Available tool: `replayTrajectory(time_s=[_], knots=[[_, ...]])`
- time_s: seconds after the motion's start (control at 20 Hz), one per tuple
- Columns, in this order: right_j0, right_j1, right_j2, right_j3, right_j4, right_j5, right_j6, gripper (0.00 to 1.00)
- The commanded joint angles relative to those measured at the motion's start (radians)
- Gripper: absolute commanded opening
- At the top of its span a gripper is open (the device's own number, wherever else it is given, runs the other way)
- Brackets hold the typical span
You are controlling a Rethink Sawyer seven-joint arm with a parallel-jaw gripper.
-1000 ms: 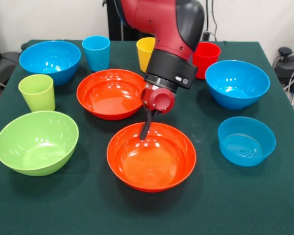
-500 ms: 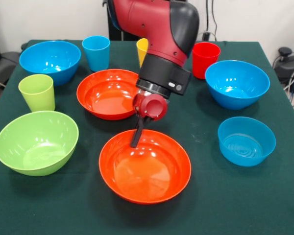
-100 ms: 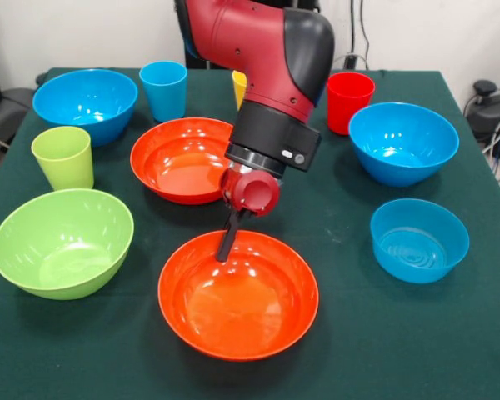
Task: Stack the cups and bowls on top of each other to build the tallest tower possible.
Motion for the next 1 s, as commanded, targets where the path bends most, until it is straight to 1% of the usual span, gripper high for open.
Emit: replayTrajectory(time_s=[0.05, 0.2, 0.5, 0.55, 0.6, 0.75, 0.8, 0.85, 0.95, 1.0], knots=[[-0.001, 0.009, 0.05, -0.117, -0.067, 0.15, -0.035, 0.0], [0.006, 0.016, 0.041, -0.144, -0.062, 0.168, -0.04, 0.0], [0.018, 0.013, 0.011, -0.151, -0.055, 0.178, -0.036, 0.0], [0.016, 0.014, 0.01, -0.155, -0.066, 0.179, -0.039, 0.0], [0.022, 0.016, 0.001, -0.16, -0.073, 0.168, -0.037, 1.0], [0.023, 0.01, -0.003, -0.157, -0.078, 0.189, -0.044, 1.0], [0.035, 0.011, -0.017, -0.156, -0.046, 0.178, -0.036, 1.0], [0.036, 0.011, -0.018, -0.16, -0.048, 0.194, -0.041, 1.0], [0.061, 0.014, -0.04, -0.148, -0.013, 0.204, -0.039, 1.0], [0.069, 0.015, -0.046, -0.147, -0.008, 0.198, -0.035, 1.0]])
